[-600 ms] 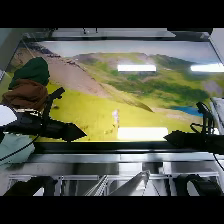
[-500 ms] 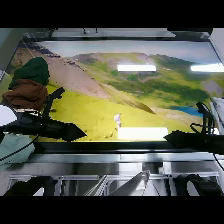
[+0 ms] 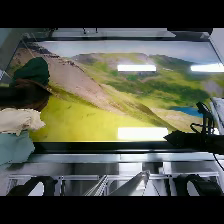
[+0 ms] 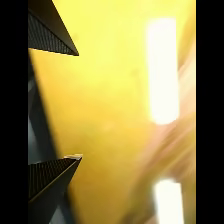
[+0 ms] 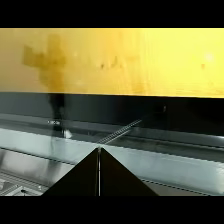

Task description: Fold the shirts.

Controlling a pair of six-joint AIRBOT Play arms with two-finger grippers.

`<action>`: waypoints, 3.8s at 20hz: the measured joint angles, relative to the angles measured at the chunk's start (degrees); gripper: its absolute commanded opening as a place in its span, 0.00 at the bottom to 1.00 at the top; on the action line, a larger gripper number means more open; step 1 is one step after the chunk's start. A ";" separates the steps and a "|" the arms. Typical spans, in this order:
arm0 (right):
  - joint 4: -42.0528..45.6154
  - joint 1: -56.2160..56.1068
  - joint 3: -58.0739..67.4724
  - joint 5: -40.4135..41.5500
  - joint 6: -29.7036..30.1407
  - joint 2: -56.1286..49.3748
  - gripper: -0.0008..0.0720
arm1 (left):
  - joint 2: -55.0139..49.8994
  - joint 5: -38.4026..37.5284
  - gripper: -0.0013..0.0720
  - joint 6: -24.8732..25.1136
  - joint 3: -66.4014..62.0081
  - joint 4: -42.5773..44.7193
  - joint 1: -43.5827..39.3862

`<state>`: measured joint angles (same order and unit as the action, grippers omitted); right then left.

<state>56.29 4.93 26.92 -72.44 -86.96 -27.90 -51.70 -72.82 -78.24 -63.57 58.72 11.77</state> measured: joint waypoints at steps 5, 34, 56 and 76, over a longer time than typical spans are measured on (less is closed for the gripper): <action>0.00 0.00 0.00 0.00 -0.02 0.00 0.05 | -17.86 8.50 1.00 2.95 -16.83 2.40 12.74; -1.79 0.00 -0.09 4.35 -0.02 0.00 0.05 | -45.48 13.88 0.05 7.26 -50.80 15.08 -3.19; -4.39 -0.09 -0.33 7.41 1.09 -3.91 0.67 | -39.04 -24.44 0.99 -5.73 -38.38 2.89 -24.87; -23.39 -17.75 16.13 16.57 30.03 -51.45 0.05 | -43.85 2.23 0.04 8.28 -1.20 0.52 -13.75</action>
<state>32.91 -12.82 43.05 -55.88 -56.93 -79.35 -95.55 -70.59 -69.95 -64.77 59.24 -1.98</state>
